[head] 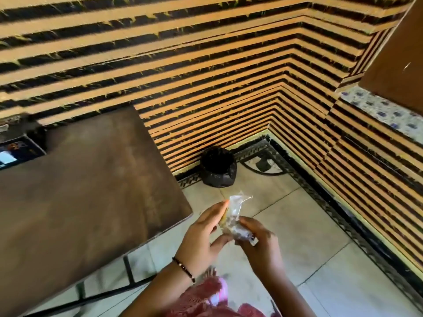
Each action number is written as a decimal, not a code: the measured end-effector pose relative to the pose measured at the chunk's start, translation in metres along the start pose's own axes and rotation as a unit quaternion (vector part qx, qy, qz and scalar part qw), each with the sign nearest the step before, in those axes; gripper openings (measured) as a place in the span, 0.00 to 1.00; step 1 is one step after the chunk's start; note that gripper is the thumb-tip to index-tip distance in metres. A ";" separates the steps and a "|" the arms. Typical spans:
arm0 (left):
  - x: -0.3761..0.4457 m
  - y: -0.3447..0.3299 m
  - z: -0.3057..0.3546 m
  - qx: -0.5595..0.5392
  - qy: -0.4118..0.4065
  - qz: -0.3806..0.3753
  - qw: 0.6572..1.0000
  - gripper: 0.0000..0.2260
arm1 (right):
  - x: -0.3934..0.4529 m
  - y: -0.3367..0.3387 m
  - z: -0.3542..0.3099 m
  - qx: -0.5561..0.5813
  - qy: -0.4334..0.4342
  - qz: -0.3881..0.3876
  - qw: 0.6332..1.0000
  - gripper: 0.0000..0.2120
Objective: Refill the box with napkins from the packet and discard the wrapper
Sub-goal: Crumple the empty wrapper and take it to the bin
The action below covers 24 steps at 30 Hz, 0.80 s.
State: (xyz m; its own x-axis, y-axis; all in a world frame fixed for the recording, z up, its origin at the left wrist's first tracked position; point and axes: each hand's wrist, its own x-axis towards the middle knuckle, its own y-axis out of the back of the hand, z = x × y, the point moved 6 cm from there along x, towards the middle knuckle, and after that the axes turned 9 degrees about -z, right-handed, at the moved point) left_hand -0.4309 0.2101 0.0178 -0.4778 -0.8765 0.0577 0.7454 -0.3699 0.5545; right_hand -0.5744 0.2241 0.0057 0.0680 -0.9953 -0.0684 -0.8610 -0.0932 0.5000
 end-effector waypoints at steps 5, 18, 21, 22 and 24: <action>0.047 0.006 -0.021 -0.022 0.060 0.089 0.994 0.19 | 0.047 0.018 0.012 0.005 -0.009 -0.038 0.999 0.23; 0.226 0.058 -0.086 -0.339 0.157 0.095 0.923 0.06 | 0.258 0.061 0.009 0.314 -0.080 -0.163 0.932 0.25; 0.252 0.065 -0.100 -0.359 0.190 0.106 0.908 0.06 | 0.299 0.059 0.006 0.271 -0.059 -0.185 0.943 0.23; 0.256 0.069 -0.105 -0.357 0.203 0.114 0.905 0.05 | 0.309 0.057 0.004 0.239 -0.044 -0.186 0.952 0.20; 0.266 0.074 -0.117 -0.348 0.227 0.131 0.900 0.05 | 0.332 0.051 0.002 0.166 -0.006 -0.195 0.967 0.15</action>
State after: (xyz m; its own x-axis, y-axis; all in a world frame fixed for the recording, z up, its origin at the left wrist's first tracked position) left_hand -0.4482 -0.0865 -0.0231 -0.1221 -0.9387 -0.3224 0.9910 -0.0971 -0.0927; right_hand -0.5964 -0.1113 0.0070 0.4154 -0.8860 -0.2059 -0.8856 -0.4456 0.1310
